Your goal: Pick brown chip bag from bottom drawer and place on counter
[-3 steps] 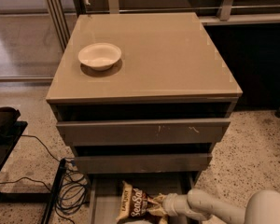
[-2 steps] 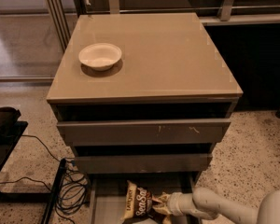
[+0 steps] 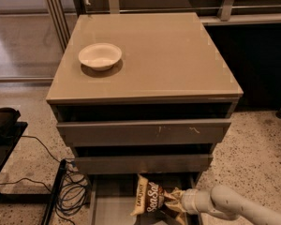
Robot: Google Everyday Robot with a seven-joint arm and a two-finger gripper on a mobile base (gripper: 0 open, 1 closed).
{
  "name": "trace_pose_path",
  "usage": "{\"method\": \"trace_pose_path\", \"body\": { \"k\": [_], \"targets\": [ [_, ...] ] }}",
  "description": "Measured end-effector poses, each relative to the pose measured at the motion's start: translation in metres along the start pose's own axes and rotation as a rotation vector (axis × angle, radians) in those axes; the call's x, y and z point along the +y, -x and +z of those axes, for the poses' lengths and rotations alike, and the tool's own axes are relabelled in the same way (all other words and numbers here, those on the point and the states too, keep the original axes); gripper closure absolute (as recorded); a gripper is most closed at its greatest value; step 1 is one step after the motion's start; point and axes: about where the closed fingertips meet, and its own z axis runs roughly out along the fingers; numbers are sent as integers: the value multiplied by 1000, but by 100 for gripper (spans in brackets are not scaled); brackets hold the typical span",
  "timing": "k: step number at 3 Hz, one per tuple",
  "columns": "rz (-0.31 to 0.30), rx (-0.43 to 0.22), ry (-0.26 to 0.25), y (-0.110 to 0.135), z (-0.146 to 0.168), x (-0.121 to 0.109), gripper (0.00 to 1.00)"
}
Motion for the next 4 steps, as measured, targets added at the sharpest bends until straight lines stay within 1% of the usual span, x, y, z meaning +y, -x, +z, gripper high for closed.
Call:
{"method": "trace_pose_path", "body": {
  "k": [1,2,3,4],
  "targets": [
    [-33,-19,-4,16,-32,4,100],
    [-85,-21,24,42,-58,11,100],
    [-144,-18,45,82,-86,15,100],
    [-214,-14,32,125,-124,18,100]
  ]
}}
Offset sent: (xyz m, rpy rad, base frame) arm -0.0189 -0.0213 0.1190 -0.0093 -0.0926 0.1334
